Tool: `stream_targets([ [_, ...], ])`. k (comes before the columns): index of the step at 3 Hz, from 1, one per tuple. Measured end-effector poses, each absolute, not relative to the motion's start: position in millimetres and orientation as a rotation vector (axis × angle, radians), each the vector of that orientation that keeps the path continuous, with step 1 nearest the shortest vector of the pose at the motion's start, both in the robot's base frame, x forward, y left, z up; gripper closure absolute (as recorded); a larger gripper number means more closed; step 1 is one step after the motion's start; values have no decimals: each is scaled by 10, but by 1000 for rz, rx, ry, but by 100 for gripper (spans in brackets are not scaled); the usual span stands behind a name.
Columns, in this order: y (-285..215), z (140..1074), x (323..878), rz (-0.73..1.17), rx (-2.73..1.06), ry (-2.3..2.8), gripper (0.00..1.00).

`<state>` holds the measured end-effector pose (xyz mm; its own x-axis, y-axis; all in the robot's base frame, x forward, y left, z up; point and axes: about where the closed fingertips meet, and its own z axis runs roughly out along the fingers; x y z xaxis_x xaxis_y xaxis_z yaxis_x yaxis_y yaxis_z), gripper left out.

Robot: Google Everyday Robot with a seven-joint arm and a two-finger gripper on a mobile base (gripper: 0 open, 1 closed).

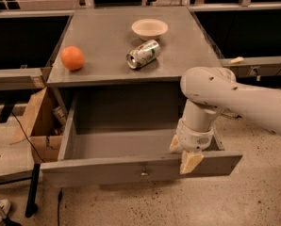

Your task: Open top drawer

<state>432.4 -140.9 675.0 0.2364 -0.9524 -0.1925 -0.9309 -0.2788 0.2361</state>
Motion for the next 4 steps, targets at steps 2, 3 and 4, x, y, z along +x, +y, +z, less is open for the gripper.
stream_targets([
  [2, -1404, 6786, 4332, -442, 2407, -1842, 100],
  [3, -1415, 6811, 4340, -429, 2405, -1850, 82],
  [4, -1433, 6881, 4365, -410, 2408, -1858, 51],
])
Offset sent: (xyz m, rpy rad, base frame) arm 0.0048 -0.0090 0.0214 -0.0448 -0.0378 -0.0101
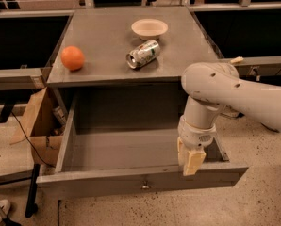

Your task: Open top drawer

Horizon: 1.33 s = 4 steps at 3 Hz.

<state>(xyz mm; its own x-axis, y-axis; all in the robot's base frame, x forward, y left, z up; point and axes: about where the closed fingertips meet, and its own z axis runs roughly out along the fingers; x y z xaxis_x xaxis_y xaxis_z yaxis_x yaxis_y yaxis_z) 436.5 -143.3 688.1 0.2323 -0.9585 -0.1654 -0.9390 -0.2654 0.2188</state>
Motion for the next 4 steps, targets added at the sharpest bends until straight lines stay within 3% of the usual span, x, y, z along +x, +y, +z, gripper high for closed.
stream_targets([
  [2, -1448, 6969, 4397, -390, 2415, -1868, 4],
  [4, -1456, 6996, 4403, -384, 2419, -1871, 0],
])
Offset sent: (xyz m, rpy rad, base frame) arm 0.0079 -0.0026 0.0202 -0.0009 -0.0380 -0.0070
